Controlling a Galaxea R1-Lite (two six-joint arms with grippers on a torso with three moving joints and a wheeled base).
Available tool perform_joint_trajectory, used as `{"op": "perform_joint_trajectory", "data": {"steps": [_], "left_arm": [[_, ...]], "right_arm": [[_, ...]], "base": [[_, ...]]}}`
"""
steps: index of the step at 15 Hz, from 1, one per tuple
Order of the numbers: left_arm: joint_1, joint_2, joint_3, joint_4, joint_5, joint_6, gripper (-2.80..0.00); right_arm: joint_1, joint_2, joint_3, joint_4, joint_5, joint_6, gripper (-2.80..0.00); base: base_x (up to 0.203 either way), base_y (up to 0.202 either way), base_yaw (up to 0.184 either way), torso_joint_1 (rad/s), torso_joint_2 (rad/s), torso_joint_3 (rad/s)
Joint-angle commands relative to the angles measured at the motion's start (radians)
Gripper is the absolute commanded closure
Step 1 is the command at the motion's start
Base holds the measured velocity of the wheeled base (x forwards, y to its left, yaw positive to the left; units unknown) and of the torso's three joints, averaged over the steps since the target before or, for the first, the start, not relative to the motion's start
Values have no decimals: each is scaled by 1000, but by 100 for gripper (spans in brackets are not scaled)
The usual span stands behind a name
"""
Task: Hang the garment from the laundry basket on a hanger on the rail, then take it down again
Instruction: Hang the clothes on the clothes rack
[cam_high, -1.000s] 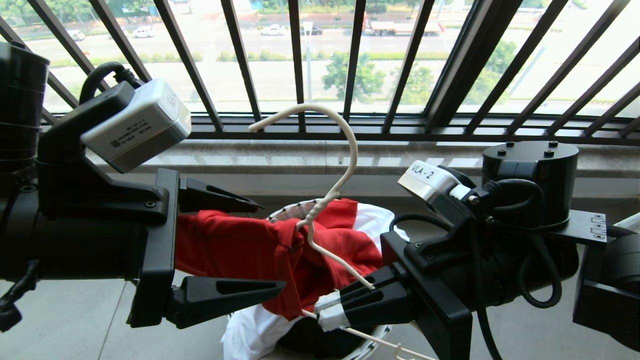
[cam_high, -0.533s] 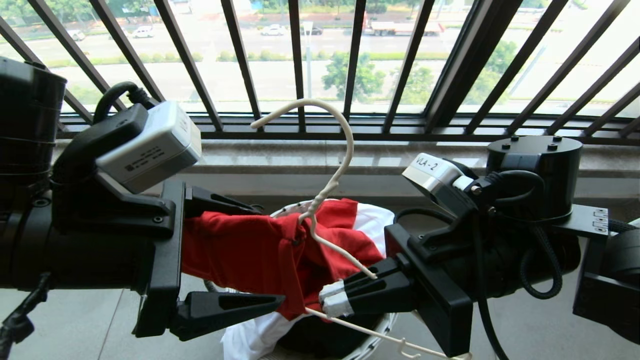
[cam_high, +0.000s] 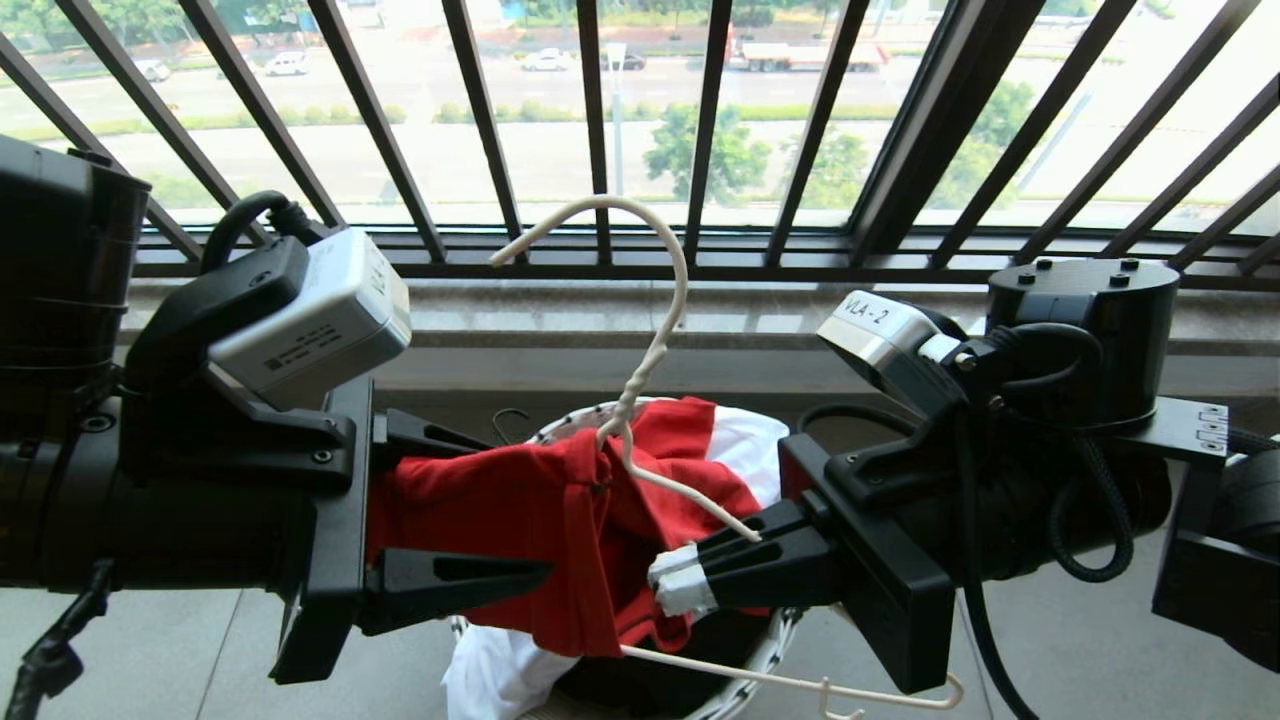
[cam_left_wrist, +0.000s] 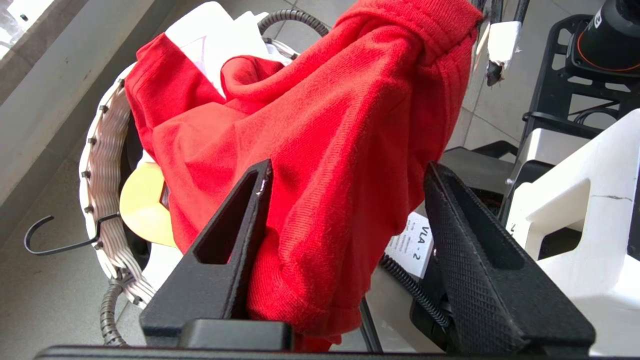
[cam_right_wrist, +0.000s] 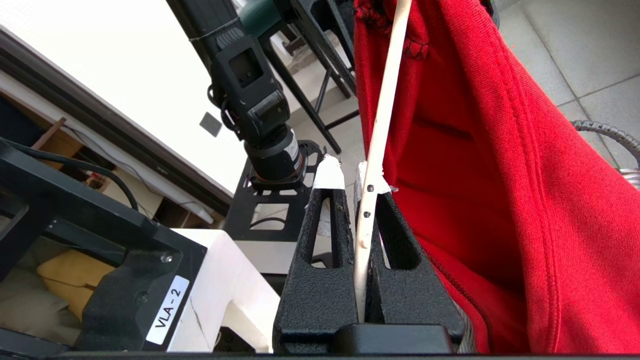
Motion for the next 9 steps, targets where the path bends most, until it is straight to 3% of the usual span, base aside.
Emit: {"op": "perform_joint_trajectory", "data": {"steps": [1,9], "left_arm": [[0,2,3,3,-4,2,0],[0,1,-2,-11,-2,3,0]], "right_arm": [[-4,-3,-3,-7,4,-1,0],[-15,0,-7,-8,5,1,0]], "base": [[0,0,0,0,0,0],[0,0,0,0,0,0]]}}
